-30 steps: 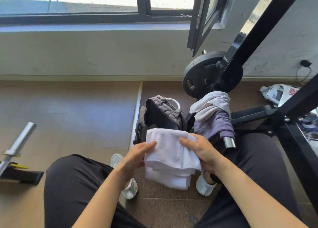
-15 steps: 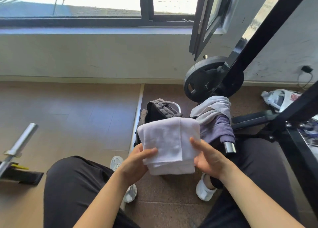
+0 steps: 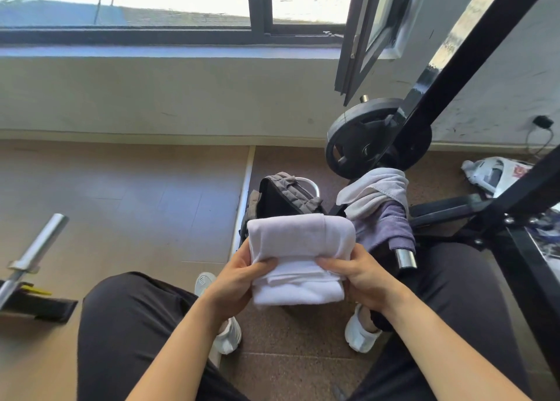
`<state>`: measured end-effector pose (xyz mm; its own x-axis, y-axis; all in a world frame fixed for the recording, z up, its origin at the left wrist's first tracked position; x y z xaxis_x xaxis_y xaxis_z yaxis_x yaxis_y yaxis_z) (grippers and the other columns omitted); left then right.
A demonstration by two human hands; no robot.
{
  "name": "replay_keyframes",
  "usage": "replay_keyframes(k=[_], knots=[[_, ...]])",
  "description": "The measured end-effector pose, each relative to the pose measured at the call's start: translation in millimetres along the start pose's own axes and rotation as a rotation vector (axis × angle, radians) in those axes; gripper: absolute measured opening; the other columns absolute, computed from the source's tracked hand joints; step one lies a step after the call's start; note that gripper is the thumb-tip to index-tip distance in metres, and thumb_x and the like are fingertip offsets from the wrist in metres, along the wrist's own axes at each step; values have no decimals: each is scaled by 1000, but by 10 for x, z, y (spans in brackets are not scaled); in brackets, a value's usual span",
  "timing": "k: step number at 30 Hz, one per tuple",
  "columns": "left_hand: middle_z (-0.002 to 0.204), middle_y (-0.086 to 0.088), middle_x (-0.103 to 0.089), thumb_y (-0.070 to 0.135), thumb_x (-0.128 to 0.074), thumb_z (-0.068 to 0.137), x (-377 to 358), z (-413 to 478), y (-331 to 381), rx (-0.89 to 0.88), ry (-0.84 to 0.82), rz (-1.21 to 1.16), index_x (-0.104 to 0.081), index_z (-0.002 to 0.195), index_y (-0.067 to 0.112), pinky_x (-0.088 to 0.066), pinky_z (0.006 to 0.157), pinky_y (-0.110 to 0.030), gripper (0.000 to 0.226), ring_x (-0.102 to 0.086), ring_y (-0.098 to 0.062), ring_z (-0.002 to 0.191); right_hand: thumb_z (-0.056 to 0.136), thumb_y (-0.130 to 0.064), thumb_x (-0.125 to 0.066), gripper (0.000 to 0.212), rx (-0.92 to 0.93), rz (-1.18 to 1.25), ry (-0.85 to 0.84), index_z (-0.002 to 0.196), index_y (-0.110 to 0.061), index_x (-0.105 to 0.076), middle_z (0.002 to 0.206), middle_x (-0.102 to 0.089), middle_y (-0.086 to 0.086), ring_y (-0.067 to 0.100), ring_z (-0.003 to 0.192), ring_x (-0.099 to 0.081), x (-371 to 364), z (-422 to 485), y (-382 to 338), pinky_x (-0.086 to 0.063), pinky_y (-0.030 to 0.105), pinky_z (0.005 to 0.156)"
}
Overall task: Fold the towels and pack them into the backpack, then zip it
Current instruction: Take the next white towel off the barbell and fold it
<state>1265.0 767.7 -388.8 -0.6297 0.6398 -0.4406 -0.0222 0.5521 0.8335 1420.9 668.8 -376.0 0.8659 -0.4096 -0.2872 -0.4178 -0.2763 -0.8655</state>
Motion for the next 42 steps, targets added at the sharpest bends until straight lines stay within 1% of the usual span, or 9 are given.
replay_keyframes(k=[6,12,18,21,25,33,36,39,42], knots=[[128,-23,-66,9,-87,73,-34,-39,56,-2,-108,-210,-52,142,8,-59,89,-49,77,-69,-39,110,87,9,-65,36,66,175,-131,123,12,-61,124,-63,33,43,113,-62,-140,-60,-131,-55,50,97],[131,-13,-68,6,-71,73,-160,-105,195,-68,-153,-181,-73,86,14,-58,77,-33,15,-69,-28,108,96,-2,-53,43,143,-1,-333,138,8,-54,143,-52,32,51,134,-48,-369,-135,-252,-41,67,108],[142,-25,-57,46,-68,77,-109,-56,118,31,-108,-148,-66,77,10,-52,88,-45,36,-58,-44,119,84,15,-66,8,266,-215,-181,88,14,-72,125,-69,20,40,116,-66,-221,-141,-300,-55,47,92],[129,-19,-65,42,-76,74,0,-20,70,17,43,53,-66,93,16,-57,76,-39,34,-65,-34,105,79,17,-70,11,320,-303,-134,82,8,-76,121,-71,13,30,113,-68,-194,-127,-321,-56,34,90],[136,-20,-64,42,-82,75,31,-25,-89,141,15,30,-59,137,10,-57,96,-49,73,-64,-34,123,78,14,-75,9,444,-457,-59,79,5,-78,120,-71,9,20,113,-67,-135,-156,-400,-55,29,93],[124,-17,-71,37,-83,72,142,34,-103,103,123,115,-63,129,9,-58,94,-48,66,-68,-33,115,77,16,-65,43,297,-638,-264,100,-17,-80,135,-60,-16,8,128,-58,-284,-168,-258,-46,28,105],[114,-15,-74,36,-86,64,289,47,-15,13,221,120,-66,122,8,-59,84,-40,67,-70,-29,106,77,12,-50,41,119,-502,-441,110,1,-71,145,-53,-17,12,134,-53,-361,-226,-171,-44,46,109],[118,-17,-72,32,-87,70,263,56,-2,-17,184,150,-66,124,12,-58,90,-46,62,-69,-31,109,82,-3,-57,22,90,-349,-351,99,10,-62,143,-59,-2,23,132,-56,-253,-185,-171,-36,55,117],[125,-24,-68,19,-82,81,197,68,-8,-37,125,162,-65,126,12,-53,97,-53,49,-68,-32,111,80,-12,-76,22,157,-509,-239,100,-10,-67,141,-57,-5,20,128,-58,-207,-158,-154,-38,54,115]])
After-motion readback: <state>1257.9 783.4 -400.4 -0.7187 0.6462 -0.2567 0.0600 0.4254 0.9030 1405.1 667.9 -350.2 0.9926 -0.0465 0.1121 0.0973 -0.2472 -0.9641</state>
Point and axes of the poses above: each hand's wrist, its own z-axis towards the middle knuckle, its own x-axis out of the back of the hand, y = z × x, the point moved 10 cm from there along z, towards the middle knuckle
